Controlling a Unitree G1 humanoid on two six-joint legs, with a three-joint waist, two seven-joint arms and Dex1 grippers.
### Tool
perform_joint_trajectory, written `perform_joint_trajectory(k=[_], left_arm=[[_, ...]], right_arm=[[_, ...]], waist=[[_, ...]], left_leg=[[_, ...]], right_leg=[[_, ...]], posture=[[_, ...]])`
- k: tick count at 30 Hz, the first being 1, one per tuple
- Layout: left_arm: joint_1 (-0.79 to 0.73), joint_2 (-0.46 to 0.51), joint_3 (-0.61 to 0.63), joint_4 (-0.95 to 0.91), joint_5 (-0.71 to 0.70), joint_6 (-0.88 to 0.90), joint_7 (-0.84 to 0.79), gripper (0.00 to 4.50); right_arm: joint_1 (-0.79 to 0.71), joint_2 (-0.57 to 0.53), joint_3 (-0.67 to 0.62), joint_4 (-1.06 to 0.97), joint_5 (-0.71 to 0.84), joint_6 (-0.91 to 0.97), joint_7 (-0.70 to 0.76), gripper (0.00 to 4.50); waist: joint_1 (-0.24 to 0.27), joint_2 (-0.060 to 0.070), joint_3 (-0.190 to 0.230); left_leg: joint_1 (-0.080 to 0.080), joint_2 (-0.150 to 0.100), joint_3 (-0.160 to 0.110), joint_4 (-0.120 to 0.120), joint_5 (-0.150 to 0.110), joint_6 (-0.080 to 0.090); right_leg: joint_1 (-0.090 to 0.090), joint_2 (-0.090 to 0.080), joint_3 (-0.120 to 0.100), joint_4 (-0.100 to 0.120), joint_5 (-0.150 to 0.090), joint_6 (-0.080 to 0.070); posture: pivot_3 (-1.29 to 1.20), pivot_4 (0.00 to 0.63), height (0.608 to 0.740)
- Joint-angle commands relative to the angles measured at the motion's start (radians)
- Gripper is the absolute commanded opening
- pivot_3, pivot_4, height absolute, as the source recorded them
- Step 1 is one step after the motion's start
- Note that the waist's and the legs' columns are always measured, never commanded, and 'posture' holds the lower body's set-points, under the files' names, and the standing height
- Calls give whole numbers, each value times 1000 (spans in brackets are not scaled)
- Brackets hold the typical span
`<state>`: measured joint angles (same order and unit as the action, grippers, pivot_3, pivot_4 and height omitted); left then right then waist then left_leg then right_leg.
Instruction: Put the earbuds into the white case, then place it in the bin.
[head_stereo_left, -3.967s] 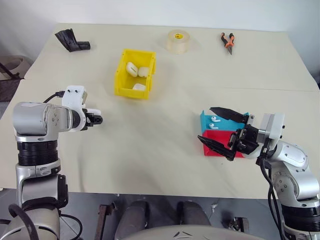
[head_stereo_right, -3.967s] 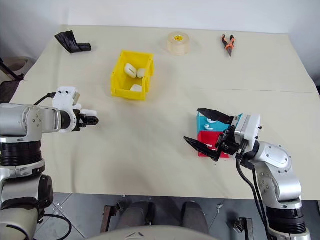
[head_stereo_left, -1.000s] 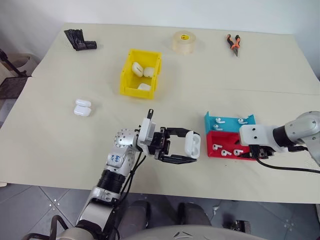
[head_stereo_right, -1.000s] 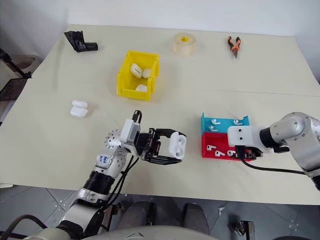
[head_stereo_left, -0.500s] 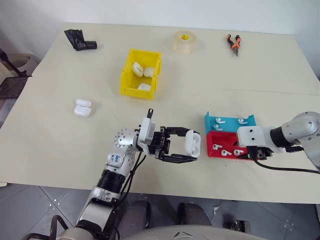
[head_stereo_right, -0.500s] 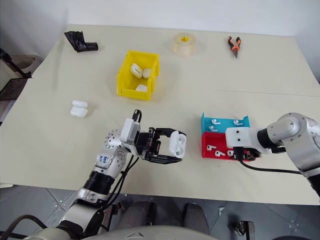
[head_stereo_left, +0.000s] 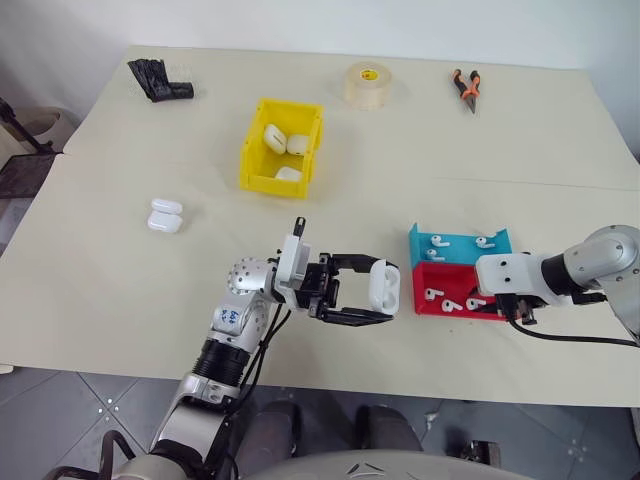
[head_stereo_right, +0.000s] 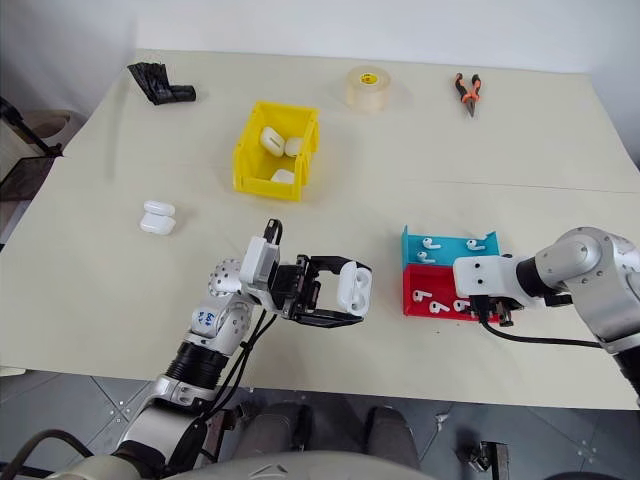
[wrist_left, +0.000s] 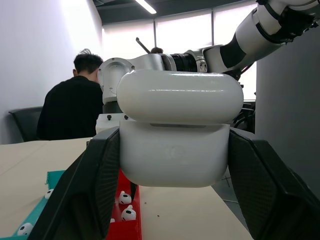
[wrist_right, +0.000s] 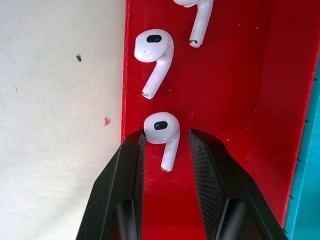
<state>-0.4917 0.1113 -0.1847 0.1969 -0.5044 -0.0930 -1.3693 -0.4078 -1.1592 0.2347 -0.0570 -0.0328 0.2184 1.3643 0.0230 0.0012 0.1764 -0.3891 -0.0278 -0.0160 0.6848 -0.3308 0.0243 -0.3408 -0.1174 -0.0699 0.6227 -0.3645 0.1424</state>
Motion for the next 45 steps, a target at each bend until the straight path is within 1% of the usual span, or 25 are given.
perform_joint_trajectory(k=[1,17,21,26,29,31,35,38,41,43,45], left_arm=[[-8,-3,-1,-43,-11,2,2,2795],[-7,-5,-1,-48,-9,5,9,2795],[-8,-5,-1,-48,-9,5,10,2795],[-11,-3,-1,-43,-8,4,7,2795],[-10,0,0,-44,-10,7,5,2795],[-10,5,1,-47,-16,16,1,2795],[-20,12,10,-34,-24,27,-13,2795],[-36,13,18,-20,-27,37,-18,2795],[-53,21,22,-16,-42,78,-29,2795],[-59,29,23,-23,-52,114,-37,2795],[-66,37,28,-35,-68,148,-44,2795]], right_arm=[[9,9,-3,6,-15,-4,-4,1355],[16,31,-5,-1,-6,-10,5,1355],[18,31,-3,-6,-6,2,12,558],[26,42,-12,-6,-7,2,-12,529],[50,35,-70,-34,23,20,-37,529],[71,42,-133,-64,71,47,-58,529],[151,163,-410,-185,329,152,-139,529],[216,259,-548,-308,492,234,-208,529],[231,379,-638,-428,689,301,-317,529],[221,452,-658,-494,796,354,-426,529],[220,535,-666,-553,880,351,-524,529]], waist=[[0,0,0],[0,0,0],[-1,0,0],[-1,0,0],[0,0,0],[0,0,0],[2,0,0],[6,0,0],[5,0,0],[3,0,0],[1,0,0]], left_leg=[[0,0,0,0,0,0],[0,1,0,0,0,0],[0,1,0,0,0,0],[0,1,0,0,0,0],[1,1,0,0,0,0],[1,1,0,0,0,0],[0,1,0,0,0,0],[0,0,-1,0,0,0],[0,-1,-1,0,0,0],[0,-1,-1,0,0,0],[0,0,-2,0,0,0]], right_leg=[[0,0,0,0,0,0],[0,1,0,0,0,0],[0,1,0,0,0,0],[1,1,0,0,0,0],[1,1,0,0,0,0],[0,0,0,0,0,0],[0,0,0,0,0,0],[0,0,-1,0,0,0],[0,0,-1,1,0,0],[0,0,-1,1,0,0],[0,0,-1,2,0,0]], posture=[[0,150,740],[0,150,740],[0,150,740],[0,150,740],[0,150,740],[0,150,740],[0,150,740],[0,150,740],[0,150,740],[0,150,740],[0,150,740]])
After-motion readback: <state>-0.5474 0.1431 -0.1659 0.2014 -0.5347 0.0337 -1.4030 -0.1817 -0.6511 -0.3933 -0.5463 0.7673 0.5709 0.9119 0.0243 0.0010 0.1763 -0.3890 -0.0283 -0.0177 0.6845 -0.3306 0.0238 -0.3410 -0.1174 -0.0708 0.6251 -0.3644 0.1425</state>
